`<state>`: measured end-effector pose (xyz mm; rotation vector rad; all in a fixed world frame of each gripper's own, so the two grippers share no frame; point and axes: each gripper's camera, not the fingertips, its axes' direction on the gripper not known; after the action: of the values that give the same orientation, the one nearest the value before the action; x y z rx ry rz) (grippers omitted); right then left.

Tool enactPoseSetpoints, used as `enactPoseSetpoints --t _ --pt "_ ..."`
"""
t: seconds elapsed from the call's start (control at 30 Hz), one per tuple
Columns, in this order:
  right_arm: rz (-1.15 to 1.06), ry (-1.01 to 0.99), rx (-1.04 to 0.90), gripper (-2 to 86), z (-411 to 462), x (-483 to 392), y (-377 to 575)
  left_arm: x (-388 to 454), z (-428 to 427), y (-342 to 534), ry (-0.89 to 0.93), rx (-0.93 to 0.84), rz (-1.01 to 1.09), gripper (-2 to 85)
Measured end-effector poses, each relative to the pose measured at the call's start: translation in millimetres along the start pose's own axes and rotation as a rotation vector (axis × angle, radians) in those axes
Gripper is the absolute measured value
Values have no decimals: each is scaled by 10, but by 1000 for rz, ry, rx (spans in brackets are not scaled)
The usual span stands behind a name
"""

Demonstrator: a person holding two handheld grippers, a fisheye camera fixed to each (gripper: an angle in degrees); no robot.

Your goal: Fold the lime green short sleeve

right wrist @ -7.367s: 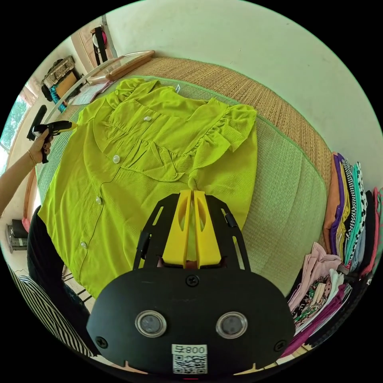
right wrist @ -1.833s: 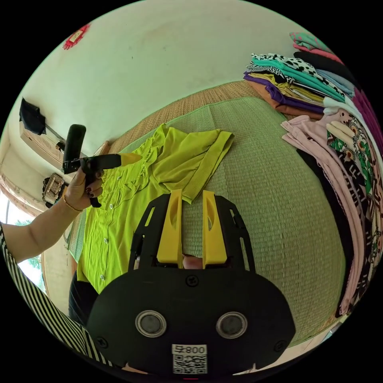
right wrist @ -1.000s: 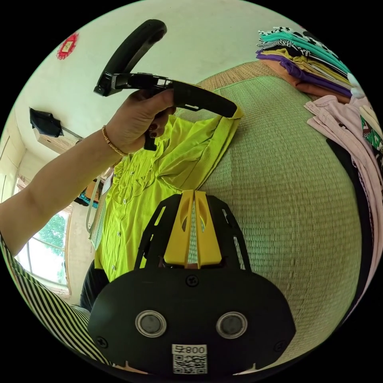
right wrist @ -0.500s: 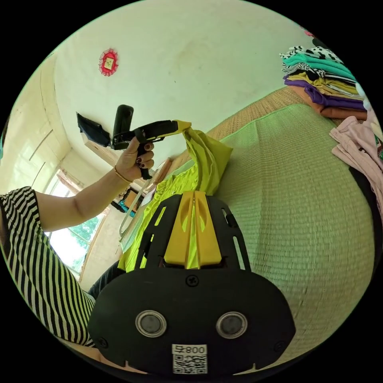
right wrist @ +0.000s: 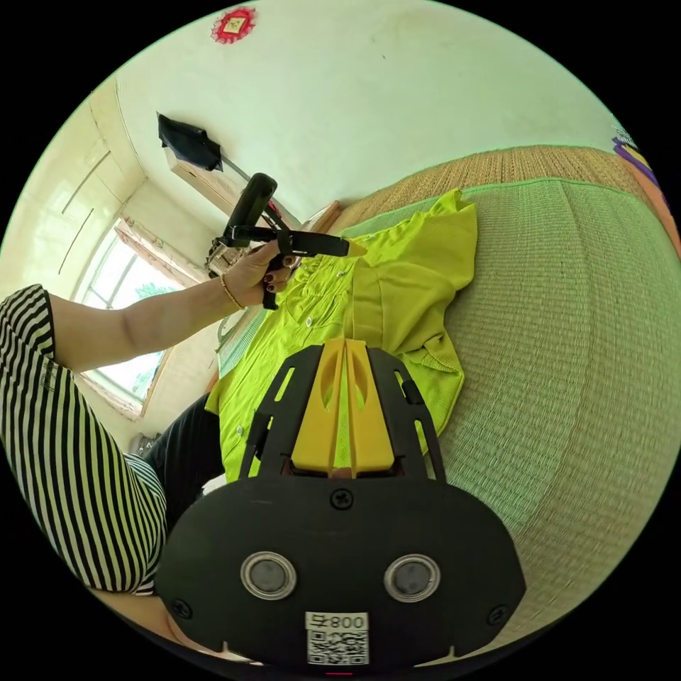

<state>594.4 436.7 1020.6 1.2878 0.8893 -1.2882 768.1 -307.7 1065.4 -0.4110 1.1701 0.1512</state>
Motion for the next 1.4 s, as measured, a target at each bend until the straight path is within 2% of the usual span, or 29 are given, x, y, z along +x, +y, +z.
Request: enactPoseSetpoints --t 0.1,0.2,0.37,0.53,0.63,0.8,0.97,1.1,1.4 --pt "-14 19 -61 1 141 -50 -21 -96 -53 7 2 31 -24 48" --pt "-6 -11 -80 1 222 -18 -33 -138 -136 -42 124 103 -28 78" --pt "3 -65 -69 1 281 45 -46 102 104 -458 101 10 89 101" --pt "9 -80 -44 2 268 93 -45 173 378 -752 21 -112 102 48" --pt "28 -74 6 2 201 154 -36 314 298 -789 -8 -83 152 19" --pt "56 15 86 1 61 190 -26 502 51 -893 36 -2 212 11" --pt "133 267 74 1 101 264 -80 544 161 -1002 75 -63 202 21" --pt "212 300 53 1 145 440 -122 516 198 -970 95 -95 165 34" --pt "342 257 129 0 -13 848 12 471 -619 -395 109 82 126 52"
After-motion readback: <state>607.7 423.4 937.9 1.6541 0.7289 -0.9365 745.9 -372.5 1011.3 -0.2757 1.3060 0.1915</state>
